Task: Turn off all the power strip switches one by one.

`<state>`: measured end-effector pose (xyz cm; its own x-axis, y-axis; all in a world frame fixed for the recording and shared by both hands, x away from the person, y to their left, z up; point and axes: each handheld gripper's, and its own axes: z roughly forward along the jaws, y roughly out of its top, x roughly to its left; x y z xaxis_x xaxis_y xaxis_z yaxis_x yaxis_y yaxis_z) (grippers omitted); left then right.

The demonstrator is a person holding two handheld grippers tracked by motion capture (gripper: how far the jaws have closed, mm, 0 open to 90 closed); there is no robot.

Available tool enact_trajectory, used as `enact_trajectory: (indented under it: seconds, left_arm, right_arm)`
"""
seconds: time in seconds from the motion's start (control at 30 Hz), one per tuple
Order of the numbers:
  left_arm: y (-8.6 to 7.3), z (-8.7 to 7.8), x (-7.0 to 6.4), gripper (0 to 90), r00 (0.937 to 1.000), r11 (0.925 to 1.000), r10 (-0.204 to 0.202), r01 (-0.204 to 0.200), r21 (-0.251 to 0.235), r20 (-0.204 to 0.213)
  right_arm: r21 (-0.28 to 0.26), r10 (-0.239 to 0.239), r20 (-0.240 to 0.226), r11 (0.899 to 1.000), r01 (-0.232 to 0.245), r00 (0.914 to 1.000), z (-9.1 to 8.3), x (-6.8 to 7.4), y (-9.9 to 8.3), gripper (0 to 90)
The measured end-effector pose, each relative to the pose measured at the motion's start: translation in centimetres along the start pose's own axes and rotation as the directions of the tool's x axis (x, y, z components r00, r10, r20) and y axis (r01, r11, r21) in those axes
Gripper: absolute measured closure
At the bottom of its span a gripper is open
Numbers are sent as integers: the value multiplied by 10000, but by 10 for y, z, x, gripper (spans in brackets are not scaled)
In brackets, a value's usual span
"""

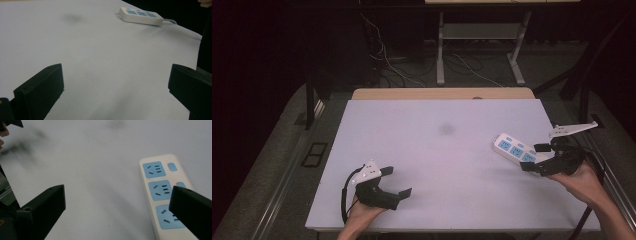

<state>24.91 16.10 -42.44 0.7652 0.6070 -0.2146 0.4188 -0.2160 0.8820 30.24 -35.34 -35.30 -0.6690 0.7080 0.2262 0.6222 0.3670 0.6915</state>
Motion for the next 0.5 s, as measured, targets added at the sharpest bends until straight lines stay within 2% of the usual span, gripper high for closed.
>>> enact_trajectory:
  seconds: [0.3,0.5]
  left_arm:
    - [2,1,1,0,9999,9999,131,-131,78,-30]
    - [4,2,1,0,9998,9998,200,-200,-36,-18]
  right_arm:
    - [123,-68,173,9999,65,9998,-8,-10,5,6]
    - [196,-69,377,9998,61,9993,-12,-19,9,6]
